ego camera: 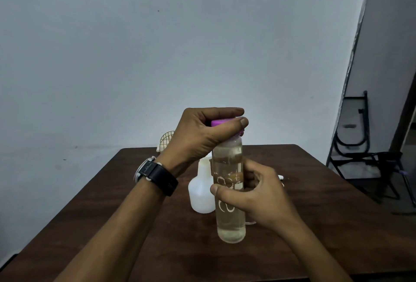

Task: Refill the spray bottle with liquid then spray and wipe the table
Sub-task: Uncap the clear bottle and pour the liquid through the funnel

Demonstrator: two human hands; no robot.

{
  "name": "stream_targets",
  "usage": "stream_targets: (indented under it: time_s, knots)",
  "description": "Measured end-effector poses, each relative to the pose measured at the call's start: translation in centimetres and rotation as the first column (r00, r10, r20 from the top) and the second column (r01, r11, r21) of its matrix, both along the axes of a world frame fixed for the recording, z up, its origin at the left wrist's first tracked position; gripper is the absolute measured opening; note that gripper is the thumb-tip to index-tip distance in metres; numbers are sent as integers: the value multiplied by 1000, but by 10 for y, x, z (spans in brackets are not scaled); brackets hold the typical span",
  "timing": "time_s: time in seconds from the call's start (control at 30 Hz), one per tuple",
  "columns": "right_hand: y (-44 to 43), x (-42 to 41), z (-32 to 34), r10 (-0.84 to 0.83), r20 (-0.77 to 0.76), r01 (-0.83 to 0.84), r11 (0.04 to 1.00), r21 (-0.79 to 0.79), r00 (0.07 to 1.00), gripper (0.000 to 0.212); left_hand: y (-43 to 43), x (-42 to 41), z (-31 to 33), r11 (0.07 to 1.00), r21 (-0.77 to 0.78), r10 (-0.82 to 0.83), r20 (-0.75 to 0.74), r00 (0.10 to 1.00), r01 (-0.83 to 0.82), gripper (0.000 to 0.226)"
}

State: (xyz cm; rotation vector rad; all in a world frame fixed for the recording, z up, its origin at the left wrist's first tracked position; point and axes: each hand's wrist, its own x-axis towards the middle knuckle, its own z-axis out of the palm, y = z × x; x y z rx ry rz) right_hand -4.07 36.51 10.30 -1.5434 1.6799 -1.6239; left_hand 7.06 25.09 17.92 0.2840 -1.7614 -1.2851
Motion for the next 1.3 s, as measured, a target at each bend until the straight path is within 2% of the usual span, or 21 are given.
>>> stream_targets:
  time_s: [0.23,0.37,0.47,0.57,0.63,0.67,0.7,0.73,0.77,0.87,1.0,1.07,1.17,1.3]
  knots:
    - [-8,9,-8,-81,19,82,996,-28,997,35,1,1,-1,999,-4,54,-12,998,-54,22]
    - [-12,10,-10,-183,-62,180,982,-55,981,37,-1,-2,-5,978,-58,202,-6,979,-202,20]
    - [-13,9,-11,-167,-41,164,985,-60,985,35,3,-3,-9,963,-74,258,-24,966,-259,19]
    - [-14,7,-13,-124,21,125,990,-59,992,34,4,-2,-8,990,-61,131,50,990,-127,37]
    - [-13,4,-12,-111,46,114,992,-60,993,31,1,0,-4,993,86,-86,47,995,82,58]
    - [-12,2,-12,-105,61,108,992,-58,993,31,0,3,-1,960,200,-199,2,980,195,64]
    - [-11,1,-10,-98,74,103,993,-58,992,31,-1,6,1,921,272,-278,-35,960,277,64]
    - [-9,0,-9,-94,80,99,993,-60,992,31,-4,9,2,904,281,-322,-50,945,323,59]
    - [-9,-1,-8,-91,75,96,993,-63,993,33,-7,11,1,909,247,-336,-36,941,334,53]
    - [-7,-1,-6,-87,43,89,995,-53,995,35,-10,12,-4,933,158,-323,-22,946,323,58]
    - [-7,1,-8,-80,-12,79,995,-56,997,33,-7,6,-7,984,94,-151,5,989,150,67]
    - [-8,5,-10,-82,-65,79,996,-52,994,33,-6,3,-9,994,52,-96,43,994,93,63]
    - [-11,7,-14,-94,-53,90,993,-73,994,36,-3,1,-10,986,53,-161,42,986,158,65]
    - [-12,-1,-14,-97,38,100,992,-79,995,33,-1,8,-5,933,150,-329,-8,944,327,57]
